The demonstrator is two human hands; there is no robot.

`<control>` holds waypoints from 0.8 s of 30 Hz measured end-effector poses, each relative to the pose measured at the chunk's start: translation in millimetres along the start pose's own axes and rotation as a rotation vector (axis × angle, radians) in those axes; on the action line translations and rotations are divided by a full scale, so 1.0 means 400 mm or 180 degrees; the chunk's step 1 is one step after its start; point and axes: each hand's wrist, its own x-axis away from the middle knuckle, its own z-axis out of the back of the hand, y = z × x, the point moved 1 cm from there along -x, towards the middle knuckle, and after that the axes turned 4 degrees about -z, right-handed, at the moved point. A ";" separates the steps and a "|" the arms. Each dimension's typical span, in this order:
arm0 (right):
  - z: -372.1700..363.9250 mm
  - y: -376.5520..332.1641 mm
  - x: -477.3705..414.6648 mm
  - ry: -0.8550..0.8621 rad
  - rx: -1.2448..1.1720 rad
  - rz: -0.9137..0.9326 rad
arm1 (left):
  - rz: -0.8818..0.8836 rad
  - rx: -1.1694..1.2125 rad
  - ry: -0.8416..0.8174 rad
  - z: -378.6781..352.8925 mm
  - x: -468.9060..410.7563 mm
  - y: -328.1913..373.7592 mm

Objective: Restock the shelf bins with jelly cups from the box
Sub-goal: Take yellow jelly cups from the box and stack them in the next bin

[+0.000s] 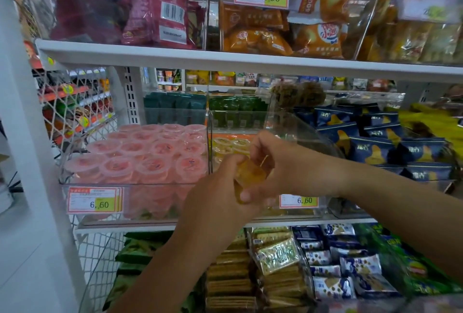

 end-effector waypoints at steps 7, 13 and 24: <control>0.148 0.106 -0.034 0.0313 -0.0124 -0.0421 | 0.0030 0.0341 0.0069 0.004 0.000 -0.039; 0.216 0.185 -0.090 -0.0659 0.1559 -0.1154 | -0.0143 0.0102 0.0028 0.010 0.004 -0.065; 0.145 0.245 -0.125 -0.0595 0.1693 -0.0980 | -0.0394 0.0234 0.0312 -0.006 0.009 -0.088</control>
